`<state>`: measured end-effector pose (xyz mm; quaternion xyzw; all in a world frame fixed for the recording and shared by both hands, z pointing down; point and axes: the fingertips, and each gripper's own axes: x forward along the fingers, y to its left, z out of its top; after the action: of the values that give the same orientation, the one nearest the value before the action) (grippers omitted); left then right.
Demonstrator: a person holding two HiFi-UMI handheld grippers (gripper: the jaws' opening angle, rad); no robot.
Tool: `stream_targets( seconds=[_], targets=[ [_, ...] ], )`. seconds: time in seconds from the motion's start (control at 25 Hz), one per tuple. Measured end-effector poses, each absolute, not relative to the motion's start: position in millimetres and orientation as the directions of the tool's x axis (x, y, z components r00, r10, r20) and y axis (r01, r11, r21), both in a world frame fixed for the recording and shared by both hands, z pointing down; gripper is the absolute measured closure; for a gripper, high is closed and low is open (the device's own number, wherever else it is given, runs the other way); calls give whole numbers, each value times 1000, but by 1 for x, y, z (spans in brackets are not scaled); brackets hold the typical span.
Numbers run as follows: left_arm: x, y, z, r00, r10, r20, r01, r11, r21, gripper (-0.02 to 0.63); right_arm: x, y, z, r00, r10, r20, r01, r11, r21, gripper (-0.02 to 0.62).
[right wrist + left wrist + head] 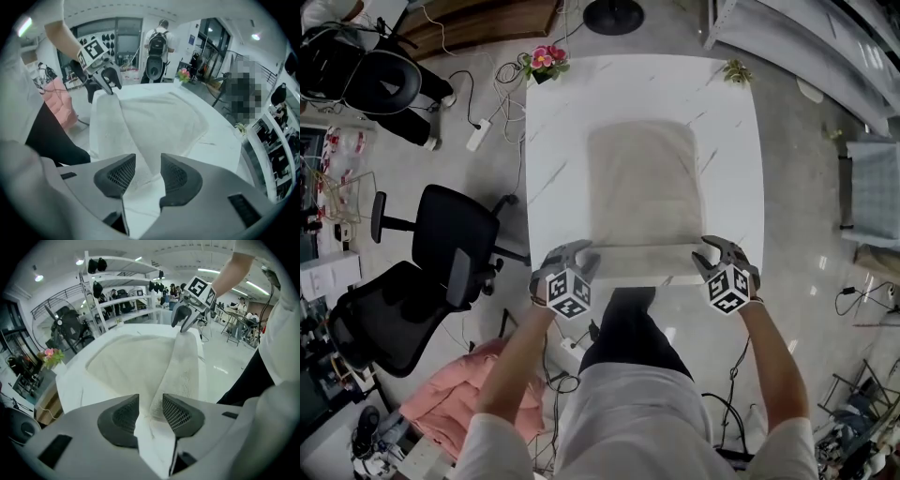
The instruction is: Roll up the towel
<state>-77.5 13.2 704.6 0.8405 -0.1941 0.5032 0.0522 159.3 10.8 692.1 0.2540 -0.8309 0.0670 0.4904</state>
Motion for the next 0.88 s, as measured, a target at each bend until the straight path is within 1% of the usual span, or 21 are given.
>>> stream_targets(
  seconds=[0.08, 0.12, 0.16, 0.2, 0.28, 0.4, 0.52, 0.56, 0.6, 0.68, 0.72, 0.88],
  targets=[
    [-74, 24, 687, 455, -296, 840, -371, -920, -123, 431, 151, 26, 676, -444, -341, 828, -474, 874, 106, 411],
    [-71, 34, 683, 477, -285, 832, -358, -927, -112, 429, 146, 38, 674, -470, -309, 827, -451, 889, 77, 415],
    [-66, 45, 683, 497, -263, 827, -338, -936, -94, 421, 141, 52, 675, -490, -266, 830, -421, 906, 42, 435],
    [-61, 57, 686, 512, -236, 826, -314, -946, -76, 420, 138, 65, 680, -498, -223, 838, -389, 921, 14, 442],
    [-54, 77, 702, 504, -192, 842, -262, -963, -63, 420, 138, 86, 698, -462, -174, 869, -322, 946, 19, 421],
    [-55, 88, 736, 426, -193, 884, -215, -971, -108, 396, 149, 95, 730, -360, -203, 910, -252, 961, 114, 390],
    [-59, 80, 753, 391, -221, 894, -233, -963, -136, 413, 152, 87, 747, -319, -257, 912, -266, 948, 174, 392],
    [-59, 78, 755, 390, -223, 894, -237, -962, -136, 439, 153, 84, 750, -311, -272, 911, -272, 944, 188, 418],
    [-58, 76, 755, 390, -218, 895, -233, -963, -133, 475, 154, 83, 751, -305, -280, 910, -274, 941, 197, 469],
    [-58, 79, 753, 391, -184, 902, -210, -972, -107, 520, 155, 85, 750, -305, -263, 915, -269, 946, 182, 505],
    [-58, 83, 749, 394, -156, 906, -197, -977, -82, 529, 155, 89, 747, -310, -241, 920, -264, 951, 160, 519],
    [-63, 111, 733, 417, -34, 908, -149, -988, 32, 532, 150, 109, 730, -352, -139, 926, -246, 968, 52, 526]
  ],
)
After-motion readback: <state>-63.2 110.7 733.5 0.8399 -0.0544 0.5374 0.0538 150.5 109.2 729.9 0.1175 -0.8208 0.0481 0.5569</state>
